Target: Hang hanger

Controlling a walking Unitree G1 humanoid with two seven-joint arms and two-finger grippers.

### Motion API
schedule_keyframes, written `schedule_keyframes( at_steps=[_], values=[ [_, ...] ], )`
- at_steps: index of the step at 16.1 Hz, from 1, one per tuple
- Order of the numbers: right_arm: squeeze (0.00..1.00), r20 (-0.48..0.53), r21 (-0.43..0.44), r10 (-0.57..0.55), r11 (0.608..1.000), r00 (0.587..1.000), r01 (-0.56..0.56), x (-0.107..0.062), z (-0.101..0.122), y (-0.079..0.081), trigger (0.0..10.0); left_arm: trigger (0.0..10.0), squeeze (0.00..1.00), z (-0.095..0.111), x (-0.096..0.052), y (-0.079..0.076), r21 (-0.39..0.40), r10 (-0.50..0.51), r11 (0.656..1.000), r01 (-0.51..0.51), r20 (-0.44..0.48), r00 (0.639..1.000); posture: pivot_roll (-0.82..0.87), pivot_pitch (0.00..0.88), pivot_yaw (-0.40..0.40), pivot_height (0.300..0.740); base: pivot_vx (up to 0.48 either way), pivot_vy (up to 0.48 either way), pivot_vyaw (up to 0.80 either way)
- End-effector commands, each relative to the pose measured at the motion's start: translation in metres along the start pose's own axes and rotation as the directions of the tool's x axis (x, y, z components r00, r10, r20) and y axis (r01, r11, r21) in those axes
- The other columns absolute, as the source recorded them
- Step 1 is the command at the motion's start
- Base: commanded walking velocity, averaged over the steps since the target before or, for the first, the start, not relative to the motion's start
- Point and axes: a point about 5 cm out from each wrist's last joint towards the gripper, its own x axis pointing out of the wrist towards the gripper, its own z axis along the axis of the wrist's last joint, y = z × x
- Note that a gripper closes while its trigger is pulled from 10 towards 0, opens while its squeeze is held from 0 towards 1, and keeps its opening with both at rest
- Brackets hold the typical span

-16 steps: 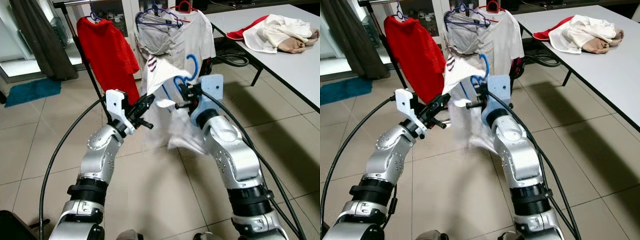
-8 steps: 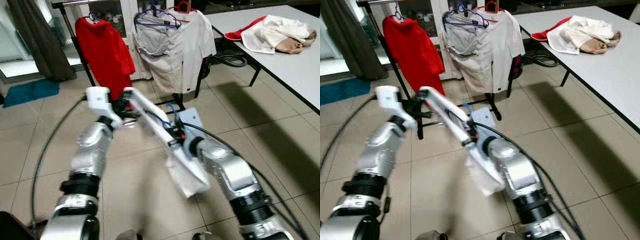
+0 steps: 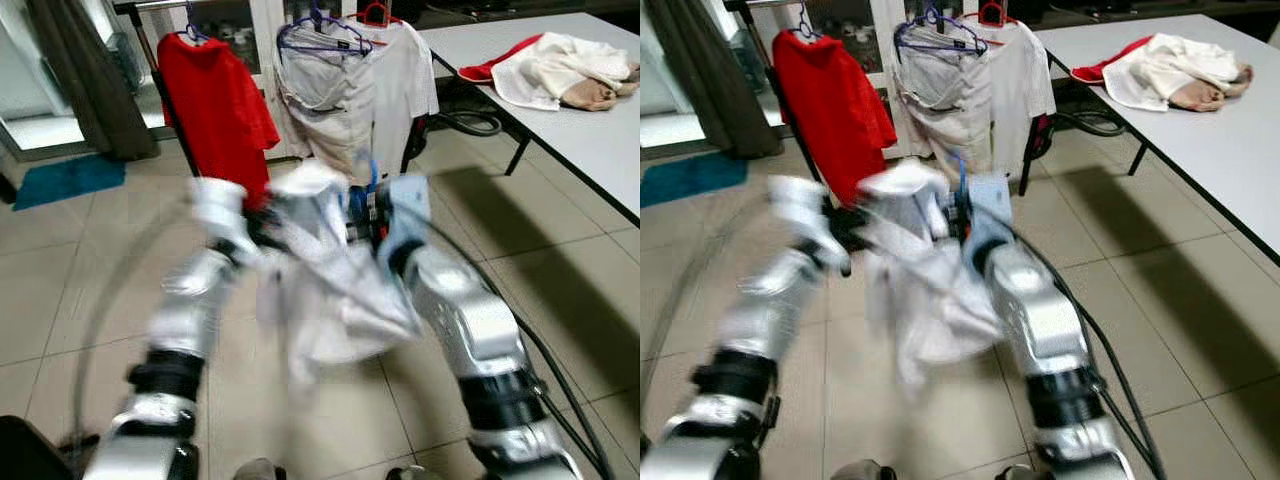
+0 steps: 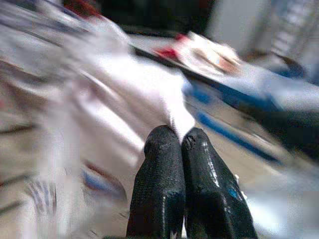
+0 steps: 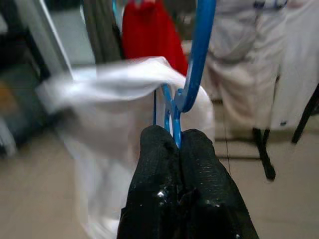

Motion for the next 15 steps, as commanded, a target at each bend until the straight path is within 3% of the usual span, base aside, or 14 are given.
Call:
schedule_keyframes(
  at_steps=[1,5,8,10,14,15],
  values=[
    [0.0,0.051,0.035,-0.046,0.998,0.998,0.044,0.001,0.009,-0.005,10.0,0.0,0.0,-0.002,-0.001,-0.005,0.003,-0.051,0.999,0.051,-0.031,0.998,-0.06,0.0,0.087,0.74,0.0,0.0,0.0],
    [0.0,0.122,0.063,-0.029,0.998,0.992,0.021,0.006,0.019,0.006,10.0,0.0,0.0,-0.007,0.005,-0.018,-0.045,-0.105,0.994,0.103,-0.034,0.994,-0.05,0.0,0.089,0.74,0.0,0.0,0.0],
    [0.0,0.098,0.061,-0.013,0.998,0.995,0.007,0.008,0.011,0.009,10.0,0.0,0.0,0.008,0.006,-0.025,-0.132,-0.164,0.976,0.171,0.06,0.985,-0.05,0.0,0.094,0.74,0.0,0.0,0.0],
    [0.0,0.106,0.061,0.006,0.998,0.994,-0.012,0.008,0.011,0.012,10.0,0.0,0.0,0.009,0.005,-0.013,-0.079,-0.092,0.992,0.095,0.034,0.995,-0.05,0.0,0.094,0.74,0.0,0.0,0.0],
    [0.0,0.154,0.098,-0.028,0.995,0.988,0.012,0.008,0.017,0.007,10.0,0.1,0.0,0.005,0.0,-0.009,-0.021,-0.082,0.996,0.081,-0.021,0.996,-0.04,0.0,0.093,0.74,0.0,0.0,0.0],
    [0.0,0.167,0.093,-0.012,0.996,0.986,-0.004,0.008,0.019,0.008,10.0,10.0,0.0,0.003,-0.001,-0.003,0.023,-0.012,1.0,0.013,-0.041,0.999,-0.04,0.0,0.092,0.74,0.0,0.0,0.0]
  ],
)
